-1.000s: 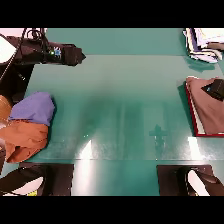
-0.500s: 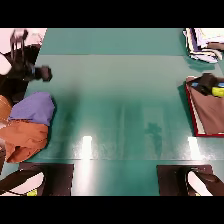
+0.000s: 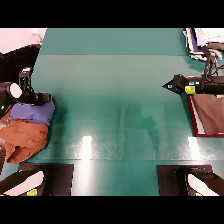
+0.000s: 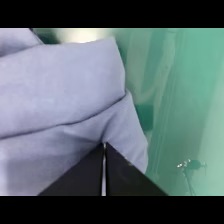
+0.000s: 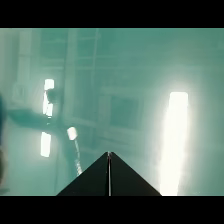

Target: Fold the shirts.

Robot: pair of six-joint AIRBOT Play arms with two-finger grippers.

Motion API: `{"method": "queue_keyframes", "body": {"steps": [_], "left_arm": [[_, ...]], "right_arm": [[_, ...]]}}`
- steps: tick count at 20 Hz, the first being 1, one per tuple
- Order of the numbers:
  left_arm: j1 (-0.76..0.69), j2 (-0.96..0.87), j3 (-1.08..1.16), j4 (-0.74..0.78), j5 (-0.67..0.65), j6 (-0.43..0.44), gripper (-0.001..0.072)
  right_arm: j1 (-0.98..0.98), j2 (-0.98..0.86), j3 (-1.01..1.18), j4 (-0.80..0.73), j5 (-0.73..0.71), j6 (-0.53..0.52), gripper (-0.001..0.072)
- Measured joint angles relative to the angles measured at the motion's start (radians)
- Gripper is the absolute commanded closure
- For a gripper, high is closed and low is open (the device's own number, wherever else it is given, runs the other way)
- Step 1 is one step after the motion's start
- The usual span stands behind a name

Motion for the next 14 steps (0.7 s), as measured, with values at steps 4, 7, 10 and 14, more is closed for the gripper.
{"method": "queue_keyframes", "body": {"steps": [4, 7, 10, 14], "left_arm": [[0.004, 0.028, 0.037, 0.000, -0.017, -0.014, 0.0685], [0.000, 0.105, 0.160, -0.002, -0.040, -0.016, 0.0686], [-0.048, 0.195, 0.357, -0.010, -0.090, -0.005, 0.0687], [-0.225, 0.248, 0.616, -0.018, -0.176, 0.036, 0.0688]], "right_arm": [[0.008, 0.018, 0.000, -0.005, -0.007, 0.001, 0.0695], [0.003, 0.049, 0.000, -0.006, -0.015, 0.001, 0.0695], [-0.029, 0.095, 0.003, -0.006, -0.021, 0.002, 0.0695], [-0.087, 0.133, 0.072, -0.007, -0.008, 0.002, 0.0695]]}}
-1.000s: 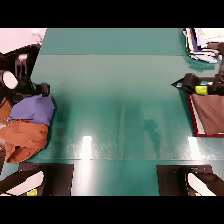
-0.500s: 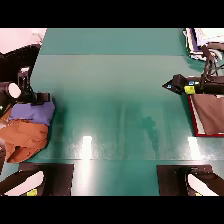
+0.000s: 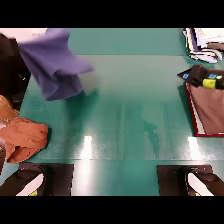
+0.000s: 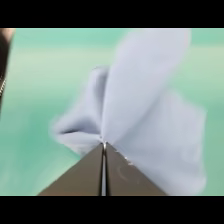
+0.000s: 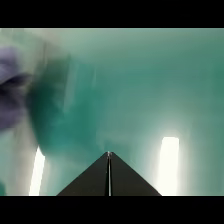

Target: Fold the shirts.

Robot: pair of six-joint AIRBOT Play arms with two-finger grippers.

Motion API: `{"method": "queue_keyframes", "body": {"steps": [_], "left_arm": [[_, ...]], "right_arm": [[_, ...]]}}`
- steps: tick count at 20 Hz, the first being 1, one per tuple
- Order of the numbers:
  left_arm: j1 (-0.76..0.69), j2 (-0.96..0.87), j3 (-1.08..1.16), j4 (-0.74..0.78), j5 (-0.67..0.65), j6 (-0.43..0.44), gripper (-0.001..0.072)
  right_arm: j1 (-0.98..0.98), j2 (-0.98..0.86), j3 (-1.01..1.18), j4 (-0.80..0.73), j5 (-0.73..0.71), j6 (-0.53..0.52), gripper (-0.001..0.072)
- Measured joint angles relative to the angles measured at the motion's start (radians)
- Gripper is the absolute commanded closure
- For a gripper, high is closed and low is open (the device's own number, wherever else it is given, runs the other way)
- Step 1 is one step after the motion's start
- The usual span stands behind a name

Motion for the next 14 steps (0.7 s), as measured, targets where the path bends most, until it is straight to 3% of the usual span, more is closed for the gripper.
{"method": "queue_keyframes", "body": {"steps": [5, 10, 11, 12, 13, 14], "left_arm": [[-0.311, -0.031, 0.114, -0.004, -0.019, 0.021, 0.0688], [-0.616, -0.226, 0.137, -0.030, 0.050, 0.064, 0.0683], [-0.658, -0.272, 0.139, -0.042, 0.082, 0.083, 0.0618], [-0.685, -0.310, 0.140, -0.050, 0.111, 0.099, 0.0385], [-0.698, -0.337, 0.142, -0.057, 0.133, 0.104, 0.0312], [-0.697, -0.358, 0.146, -0.056, 0.150, 0.108, 0.0310]], "right_arm": [[-0.023, -0.025, 0.185, -0.034, 0.027, 0.000, 0.0695], [-0.018, -0.089, 0.354, -0.097, 0.093, 0.000, 0.0695], [-0.017, -0.100, 0.374, -0.108, 0.109, -0.001, 0.0695], [-0.017, -0.107, 0.388, -0.119, 0.119, -0.001, 0.0695], [-0.017, -0.111, 0.399, -0.130, 0.131, -0.001, 0.0695], [-0.017, -0.116, 0.407, -0.144, 0.144, -0.001, 0.0695]]}}
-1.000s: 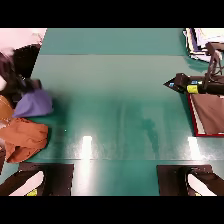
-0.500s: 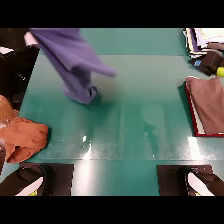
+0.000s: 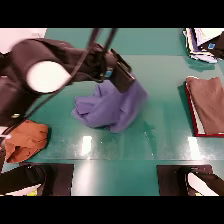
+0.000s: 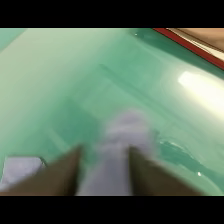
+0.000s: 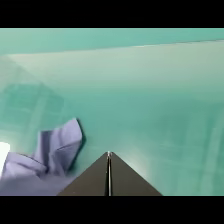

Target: Fold the shirts.

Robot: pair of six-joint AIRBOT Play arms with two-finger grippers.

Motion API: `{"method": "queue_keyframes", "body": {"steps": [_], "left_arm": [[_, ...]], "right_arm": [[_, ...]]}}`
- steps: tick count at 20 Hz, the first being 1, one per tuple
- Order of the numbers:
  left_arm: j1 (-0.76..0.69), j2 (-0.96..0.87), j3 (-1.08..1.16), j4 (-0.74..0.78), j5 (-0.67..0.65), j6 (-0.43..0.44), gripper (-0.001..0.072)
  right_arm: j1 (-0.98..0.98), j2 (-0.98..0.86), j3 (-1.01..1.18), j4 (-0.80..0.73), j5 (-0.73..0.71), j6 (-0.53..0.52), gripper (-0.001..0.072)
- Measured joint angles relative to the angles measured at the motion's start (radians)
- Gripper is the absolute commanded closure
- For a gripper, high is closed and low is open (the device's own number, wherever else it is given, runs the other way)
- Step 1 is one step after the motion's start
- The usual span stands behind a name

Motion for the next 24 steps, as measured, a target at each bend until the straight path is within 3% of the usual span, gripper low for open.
{"method": "queue_keyframes", "body": {"steps": [3, 6, 10, 13, 16, 21, 22, 23, 24], "left_arm": [[0.080, -0.032, 0.021, 0.002, -0.067, 0.003, 0.0311], [0.249, -0.042, -0.004, 0.005, -0.236, 0.003, 0.0312], [0.483, -0.010, -0.210, -0.038, -0.349, -0.001, 0.0310], [0.600, 0.010, -0.430, -0.081, -0.332, -0.001, 0.0310], [0.649, 0.008, -0.615, -0.127, -0.232, 0.003, 0.0311], [0.674, -0.044, -0.750, -0.296, -0.080, 0.051, 0.0313], [0.676, -0.051, -0.759, -0.327, -0.061, 0.064, 0.0430], [0.677, -0.057, -0.765, -0.351, -0.049, 0.076, 0.0658], [0.679, -0.060, -0.767, -0.370, -0.039, 0.084, 0.0683]], "right_arm": [[0.000, -0.006, 0.012, -0.042, 0.024, 0.000, 0.0695], [0.000, -0.008, 0.018, -0.068, 0.036, 0.000, 0.0695], [0.000, -0.010, 0.019, -0.083, 0.039, 0.000, 0.0695], [0.001, -0.010, 0.019, -0.087, 0.041, 0.000, 0.0695], [0.001, -0.010, 0.019, -0.089, 0.044, 0.000, 0.0695], [0.001, -0.010, 0.019, -0.090, 0.058, 0.000, 0.0695], [0.001, -0.010, 0.019, -0.091, 0.064, 0.000, 0.0695], [0.001, -0.010, 0.019, -0.091, 0.071, 0.000, 0.0695], [0.001, -0.010, 0.019, -0.091, 0.078, 0.000, 0.0695]]}}
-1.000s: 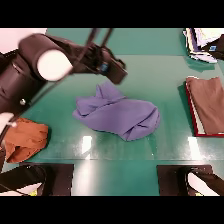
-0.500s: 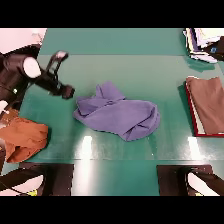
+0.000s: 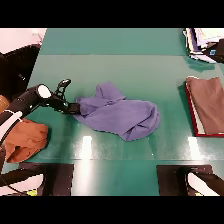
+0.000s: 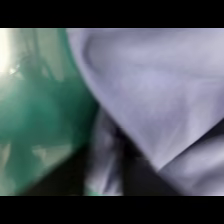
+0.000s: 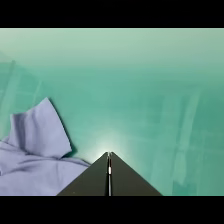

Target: Fold the shirts.

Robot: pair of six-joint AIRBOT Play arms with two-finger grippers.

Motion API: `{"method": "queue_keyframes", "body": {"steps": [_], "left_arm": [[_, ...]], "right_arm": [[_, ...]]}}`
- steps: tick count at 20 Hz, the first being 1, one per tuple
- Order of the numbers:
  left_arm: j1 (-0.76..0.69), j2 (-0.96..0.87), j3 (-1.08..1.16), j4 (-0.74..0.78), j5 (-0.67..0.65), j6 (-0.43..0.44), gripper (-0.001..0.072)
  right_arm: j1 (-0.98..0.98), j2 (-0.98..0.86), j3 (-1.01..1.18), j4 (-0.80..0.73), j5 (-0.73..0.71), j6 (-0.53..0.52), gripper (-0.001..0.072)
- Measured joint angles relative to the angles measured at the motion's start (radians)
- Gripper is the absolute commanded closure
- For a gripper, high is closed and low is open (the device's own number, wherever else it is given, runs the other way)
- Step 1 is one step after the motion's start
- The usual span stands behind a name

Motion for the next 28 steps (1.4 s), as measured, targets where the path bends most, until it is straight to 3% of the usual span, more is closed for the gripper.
{"method": "queue_keyframes", "body": {"steps": [6, 7, 8, 9, 10, 14, 18, 19, 20, 21, 22, 23, 28], "left_arm": [[0.002, 0.026, 0.100, -0.011, -0.043, 0.021, 0.0684], [0.002, 0.042, 0.132, 0.000, -0.055, 0.022, 0.0684], [0.002, 0.060, 0.163, 0.011, -0.060, 0.024, 0.0684], [0.002, 0.075, 0.189, 0.019, -0.066, 0.024, 0.0684], [0.002, 0.088, 0.212, 0.027, -0.067, 0.024, 0.0684], [0.002, 0.115, 0.267, 0.041, -0.071, 0.025, 0.0684], [0.002, 0.122, 0.281, 0.045, -0.074, 0.025, 0.0684], [0.002, 0.122, 0.283, 0.045, -0.074, 0.025, 0.0684], [0.002, 0.123, 0.284, 0.045, -0.074, 0.025, 0.0684], [0.002, 0.123, 0.285, 0.045, -0.073, 0.025, 0.0684], [0.002, 0.124, 0.285, 0.046, -0.073, 0.025, 0.0684], [0.002, 0.124, 0.286, 0.046, -0.073, 0.025, 0.0685], [0.002, 0.157, 0.333, 0.074, -0.078, 0.011, 0.0685]], "right_arm": [[0.000, -0.012, -0.076, -0.046, 0.129, 0.000, 0.0693], [0.000, -0.014, -0.126, -0.055, 0.145, 0.000, 0.0636], [0.000, -0.015, -0.187, -0.061, 0.152, 0.000, 0.0360], [0.000, -0.018, -0.261, -0.062, 0.149, 0.000, 0.0176], [0.000, -0.025, -0.336, -0.055, 0.132, 0.000, 0.0173], [0.014, -0.114, -0.530, 0.067, 0.042, -0.045, 0.0173], [0.077, -0.257, -0.549, 0.144, -0.029, -0.086, 0.0199], [0.094, -0.291, -0.537, 0.155, -0.044, -0.091, 0.0234], [0.109, -0.325, -0.522, 0.161, -0.057, -0.094, 0.0325], [0.123, -0.360, -0.503, 0.166, -0.070, -0.098, 0.0466], [0.136, -0.393, -0.483, 0.171, -0.077, -0.100, 0.0655], [0.146, -0.418, -0.465, 0.173, -0.082, -0.104, 0.0695], [0.165, -0.433, -0.362, 0.166, -0.101, -0.126, 0.0696]]}}
